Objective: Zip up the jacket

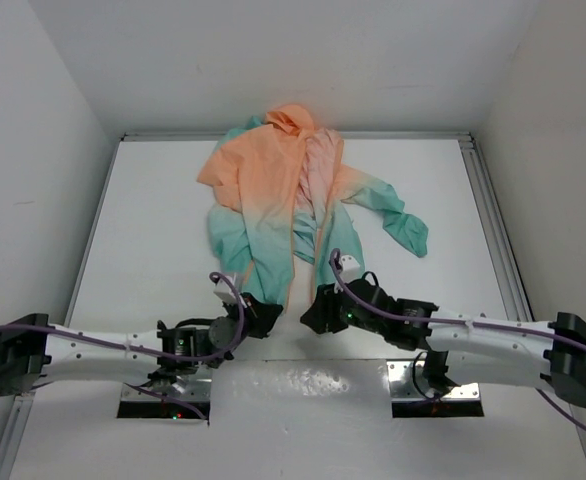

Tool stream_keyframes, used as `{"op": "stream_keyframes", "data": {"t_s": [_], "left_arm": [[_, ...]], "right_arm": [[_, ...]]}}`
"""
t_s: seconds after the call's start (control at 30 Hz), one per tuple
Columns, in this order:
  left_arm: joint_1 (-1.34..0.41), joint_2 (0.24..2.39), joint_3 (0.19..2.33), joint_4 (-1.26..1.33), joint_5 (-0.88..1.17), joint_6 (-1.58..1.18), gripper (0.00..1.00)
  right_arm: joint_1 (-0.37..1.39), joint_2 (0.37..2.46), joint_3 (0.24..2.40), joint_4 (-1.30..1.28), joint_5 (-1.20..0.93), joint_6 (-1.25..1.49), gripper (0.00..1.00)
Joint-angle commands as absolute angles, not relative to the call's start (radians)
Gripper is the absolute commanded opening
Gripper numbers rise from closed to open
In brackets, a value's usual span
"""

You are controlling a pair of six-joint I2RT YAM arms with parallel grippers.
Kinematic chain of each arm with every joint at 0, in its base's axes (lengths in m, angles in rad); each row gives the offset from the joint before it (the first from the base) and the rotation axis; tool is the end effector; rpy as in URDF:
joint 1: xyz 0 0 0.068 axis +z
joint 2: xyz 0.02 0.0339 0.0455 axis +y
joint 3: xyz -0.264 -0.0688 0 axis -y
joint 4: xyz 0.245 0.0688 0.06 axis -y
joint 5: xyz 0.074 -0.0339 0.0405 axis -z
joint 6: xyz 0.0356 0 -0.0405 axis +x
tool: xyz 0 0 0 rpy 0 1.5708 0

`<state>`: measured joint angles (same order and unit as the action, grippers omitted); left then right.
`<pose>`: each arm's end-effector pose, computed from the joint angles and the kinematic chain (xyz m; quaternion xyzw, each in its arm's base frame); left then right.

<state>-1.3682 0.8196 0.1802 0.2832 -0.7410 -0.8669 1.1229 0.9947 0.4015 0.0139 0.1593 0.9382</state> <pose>0.0570 -0.1580 0.1734 -0.0103 0.7928 -0.3480 0.5002 0.0935 0.1816 0.1879 -0.0432 0.8766 0.3707 0.3039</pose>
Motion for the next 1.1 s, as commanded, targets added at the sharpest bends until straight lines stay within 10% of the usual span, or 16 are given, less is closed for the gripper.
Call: {"op": "stream_keyframes", "data": {"t_s": [0.0,0.63,0.93,1.07], "left_arm": [[-1.373,0.799,0.160,0.405,-0.726,-0.842,0.00],[-1.373,0.730,0.078,0.520,-0.592,-0.816,0.00],[-1.373,0.721,0.068,0.541,-0.568,-0.804,0.00],[-1.373,0.712,0.069,0.546,-0.568,-0.793,0.19]], "right_arm": [[1.131,1.018,0.419,0.253,0.098,1.000,0.46],[1.131,1.147,0.379,0.468,0.242,1.164,0.33],[1.131,1.166,0.333,0.561,0.276,1.183,0.00],[1.129,1.152,0.314,0.591,0.262,1.184,0.00]]}}
